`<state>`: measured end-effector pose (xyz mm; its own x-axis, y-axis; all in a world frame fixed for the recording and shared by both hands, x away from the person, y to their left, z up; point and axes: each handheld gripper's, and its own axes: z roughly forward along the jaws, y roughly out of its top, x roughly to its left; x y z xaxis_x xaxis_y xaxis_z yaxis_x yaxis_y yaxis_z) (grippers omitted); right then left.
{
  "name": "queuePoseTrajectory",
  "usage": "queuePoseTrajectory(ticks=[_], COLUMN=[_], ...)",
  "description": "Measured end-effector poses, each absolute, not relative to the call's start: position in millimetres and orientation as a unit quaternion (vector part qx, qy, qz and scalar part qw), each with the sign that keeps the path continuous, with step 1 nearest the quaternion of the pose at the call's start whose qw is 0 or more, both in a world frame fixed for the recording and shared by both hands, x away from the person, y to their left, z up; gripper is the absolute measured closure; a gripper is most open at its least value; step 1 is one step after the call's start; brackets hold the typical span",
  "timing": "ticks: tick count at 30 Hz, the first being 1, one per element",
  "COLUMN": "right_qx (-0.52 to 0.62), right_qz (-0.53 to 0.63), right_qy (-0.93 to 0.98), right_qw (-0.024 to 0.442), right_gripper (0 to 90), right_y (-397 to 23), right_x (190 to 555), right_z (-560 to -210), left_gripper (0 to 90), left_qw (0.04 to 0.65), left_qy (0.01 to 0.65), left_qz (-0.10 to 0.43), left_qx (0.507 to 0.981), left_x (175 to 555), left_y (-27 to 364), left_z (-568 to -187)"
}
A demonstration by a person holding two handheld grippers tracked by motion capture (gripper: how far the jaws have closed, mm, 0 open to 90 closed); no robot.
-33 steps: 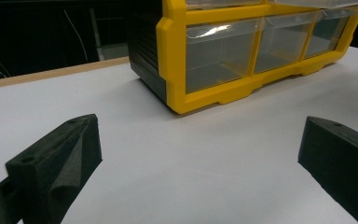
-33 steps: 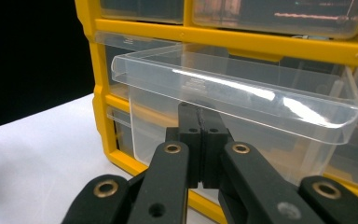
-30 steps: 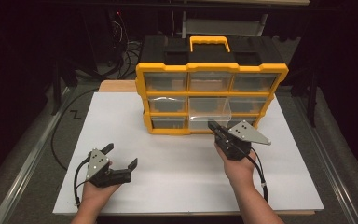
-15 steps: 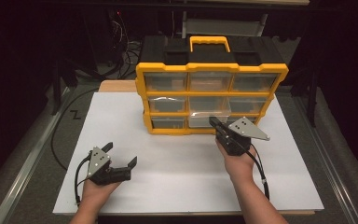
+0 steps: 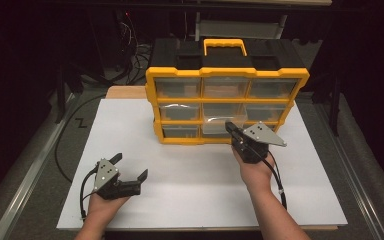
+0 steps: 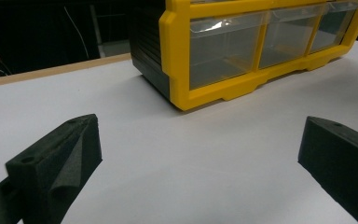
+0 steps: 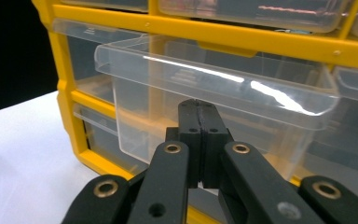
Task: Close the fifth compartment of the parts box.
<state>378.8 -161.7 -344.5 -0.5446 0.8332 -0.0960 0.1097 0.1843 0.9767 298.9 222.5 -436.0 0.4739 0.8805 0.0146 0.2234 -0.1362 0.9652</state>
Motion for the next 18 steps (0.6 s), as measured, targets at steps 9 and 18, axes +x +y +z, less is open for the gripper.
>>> queuePoseTrajectory(ticks=[9,18], right_qx=[0.351,0.352], right_qz=[0.531,0.526], right_qy=[0.694,0.694], right_qw=[0.335,0.343], right_gripper=[90.0,90.0], right_y=[-164.8,-163.0], right_x=[385.8,394.0], right_z=[-343.5,-341.0], left_gripper=[0.0,0.1], left_qw=[0.518,0.517], left_qy=[0.403,0.401], left_qz=[0.313,0.312], left_qx=[0.687,0.688], left_x=[299.9,300.6], left_y=[222.1,221.2], left_z=[-436.9,-437.2])
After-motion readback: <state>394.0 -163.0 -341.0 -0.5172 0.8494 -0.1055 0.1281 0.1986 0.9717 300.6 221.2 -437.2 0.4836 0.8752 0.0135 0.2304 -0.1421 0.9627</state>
